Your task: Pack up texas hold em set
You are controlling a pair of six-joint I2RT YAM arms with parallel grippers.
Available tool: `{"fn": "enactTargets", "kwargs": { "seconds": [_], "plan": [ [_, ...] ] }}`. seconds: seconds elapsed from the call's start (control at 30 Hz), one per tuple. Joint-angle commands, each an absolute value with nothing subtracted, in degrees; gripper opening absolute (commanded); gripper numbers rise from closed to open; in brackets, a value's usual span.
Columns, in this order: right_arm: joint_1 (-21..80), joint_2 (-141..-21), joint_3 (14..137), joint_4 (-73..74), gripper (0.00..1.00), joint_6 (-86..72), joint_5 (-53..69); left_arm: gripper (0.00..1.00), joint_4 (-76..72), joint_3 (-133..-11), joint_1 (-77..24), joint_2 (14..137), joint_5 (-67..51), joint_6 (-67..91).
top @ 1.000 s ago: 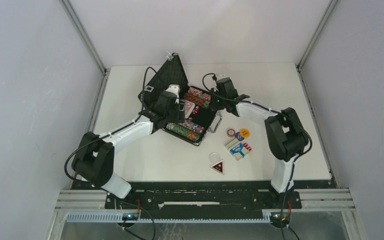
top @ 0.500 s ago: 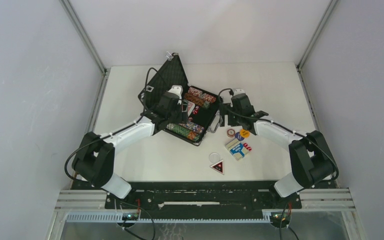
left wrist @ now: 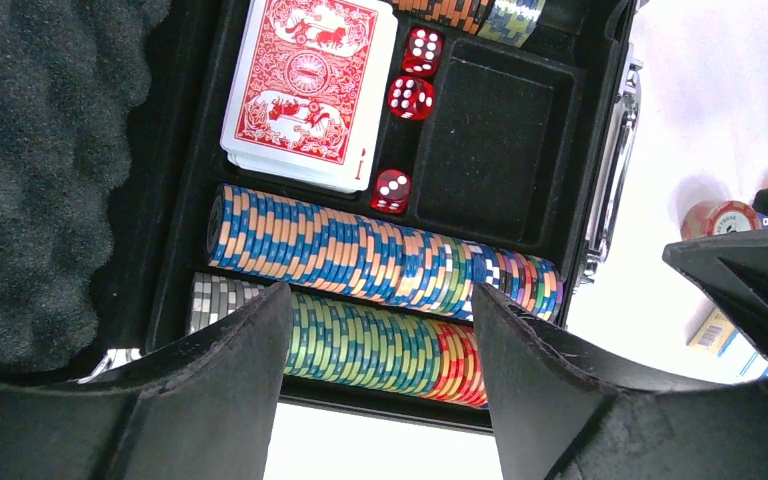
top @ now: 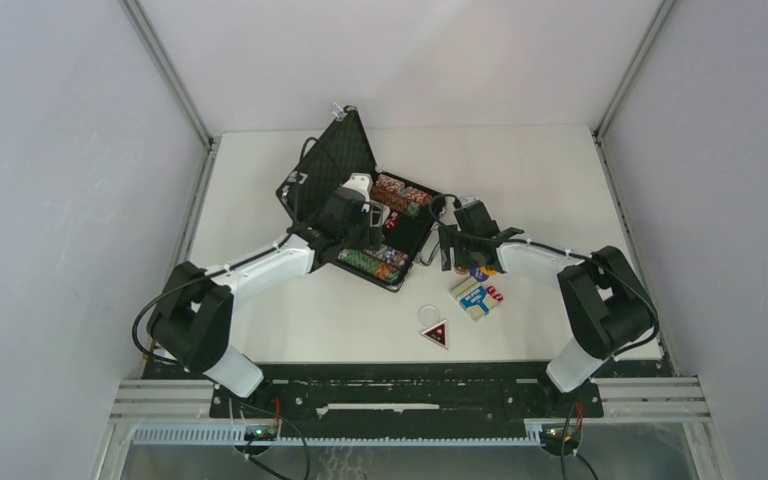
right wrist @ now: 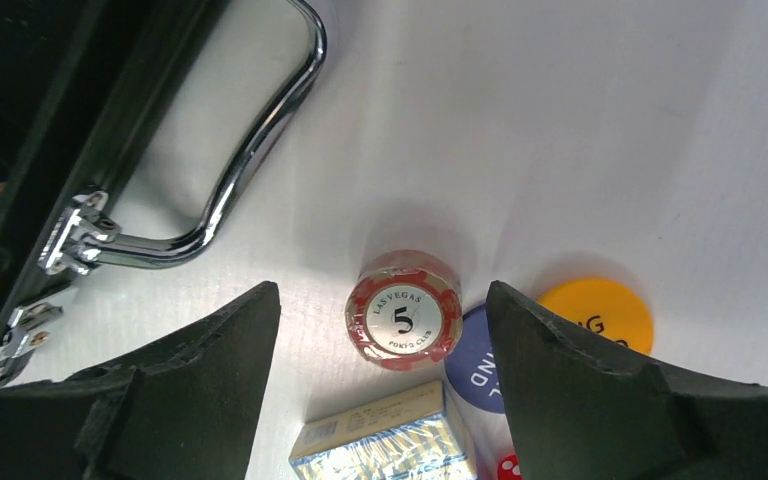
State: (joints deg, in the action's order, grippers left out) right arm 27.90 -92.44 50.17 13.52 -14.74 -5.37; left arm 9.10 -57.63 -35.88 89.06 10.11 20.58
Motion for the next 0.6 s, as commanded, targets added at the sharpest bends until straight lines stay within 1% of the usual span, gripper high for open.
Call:
{"fn": "enactTargets", "kwargs": {
  "seconds": [0.0, 0.07, 0.13, 0.2, 0.3, 0.5, 0.57],
  "plan": [
    [28.0, -93.4, 49.9, 12.0, 0.83, -16.5, -4.7, 0.71, 7.8, -57.5, -36.1, 89.0, 11.1, 20.9],
    [27.9, -93.6, 49.9, 12.2, 0.8, -16.6, -4.6, 0.71, 7.8, -57.7, -36.1, 89.3, 10.9, 20.9],
    [27.8, -93.8, 49.9, 12.3, 0.66, -16.7, -4.4, 0.71, 7.8, -57.7, -36.1, 89.6, 10.7, 21.0],
    [27.7, -93.9, 50.0, 12.7, 0.59, -17.0, -4.6, 0.71, 7.8, -57.9, -36.1, 89.8, 10.5, 21.0],
    [27.7, -94.0, 49.9, 13.0, 0.48, -17.4, -4.9, 0.71, 7.8, -58.0, -36.1, 90.1, 9.8, 21.0],
    [27.6, -92.7, 49.9, 13.1, 0.39, -17.4, -5.6, 0.72, 7.8, -58.0, -36.1, 89.8, 9.1, 21.2],
    [27.6, -91.1, 49.9, 13.0, 0.37, -17.3, -5.5, 0.72, 7.7, -58.1, -36.1, 89.6, 8.4, 21.3]
  ]
}}
